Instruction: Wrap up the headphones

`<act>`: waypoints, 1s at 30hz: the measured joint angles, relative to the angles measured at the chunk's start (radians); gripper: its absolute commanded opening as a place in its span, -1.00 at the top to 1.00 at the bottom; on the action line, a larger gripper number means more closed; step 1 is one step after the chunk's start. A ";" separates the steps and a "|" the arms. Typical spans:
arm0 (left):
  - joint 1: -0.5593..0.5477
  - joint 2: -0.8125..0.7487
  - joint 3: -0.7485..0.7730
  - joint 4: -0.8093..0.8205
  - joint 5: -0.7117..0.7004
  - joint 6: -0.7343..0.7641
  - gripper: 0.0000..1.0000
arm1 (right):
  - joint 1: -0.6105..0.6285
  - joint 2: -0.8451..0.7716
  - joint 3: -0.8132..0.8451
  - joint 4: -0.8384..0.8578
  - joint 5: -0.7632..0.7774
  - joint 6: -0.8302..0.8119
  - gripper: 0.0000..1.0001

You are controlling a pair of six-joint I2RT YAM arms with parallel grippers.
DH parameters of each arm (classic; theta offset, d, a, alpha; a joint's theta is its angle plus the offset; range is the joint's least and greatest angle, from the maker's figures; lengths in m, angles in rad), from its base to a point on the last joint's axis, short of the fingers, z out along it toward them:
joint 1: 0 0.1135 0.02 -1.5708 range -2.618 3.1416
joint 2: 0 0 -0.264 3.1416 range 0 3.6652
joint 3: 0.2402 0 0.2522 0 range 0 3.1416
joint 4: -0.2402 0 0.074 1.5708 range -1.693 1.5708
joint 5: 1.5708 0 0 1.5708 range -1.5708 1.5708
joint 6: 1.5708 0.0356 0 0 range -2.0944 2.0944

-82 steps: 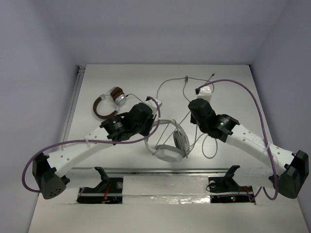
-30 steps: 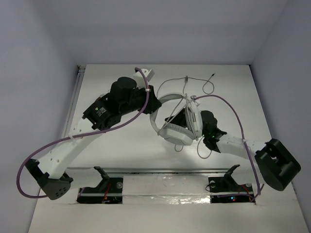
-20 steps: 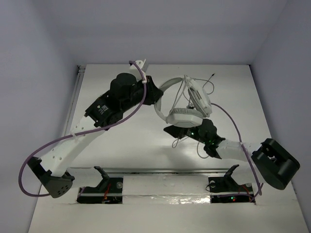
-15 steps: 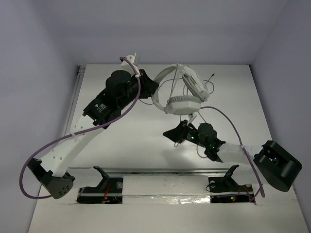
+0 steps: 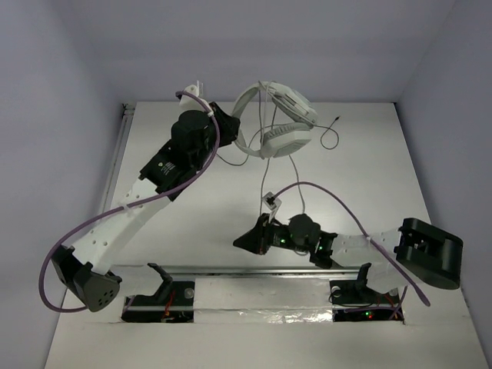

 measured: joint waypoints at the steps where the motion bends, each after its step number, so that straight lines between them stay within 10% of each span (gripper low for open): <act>1: 0.000 0.004 -0.005 0.005 -0.022 0.003 1.00 | 0.023 -0.001 0.011 -0.001 0.006 0.000 0.72; 9: 0.000 0.030 -0.087 0.014 -0.234 0.063 1.00 | 0.156 -0.079 0.067 -0.132 0.021 0.007 0.93; 30: -0.225 0.068 -0.268 -0.443 -0.373 0.336 1.00 | 0.164 -0.301 0.631 -1.334 0.430 -0.300 1.00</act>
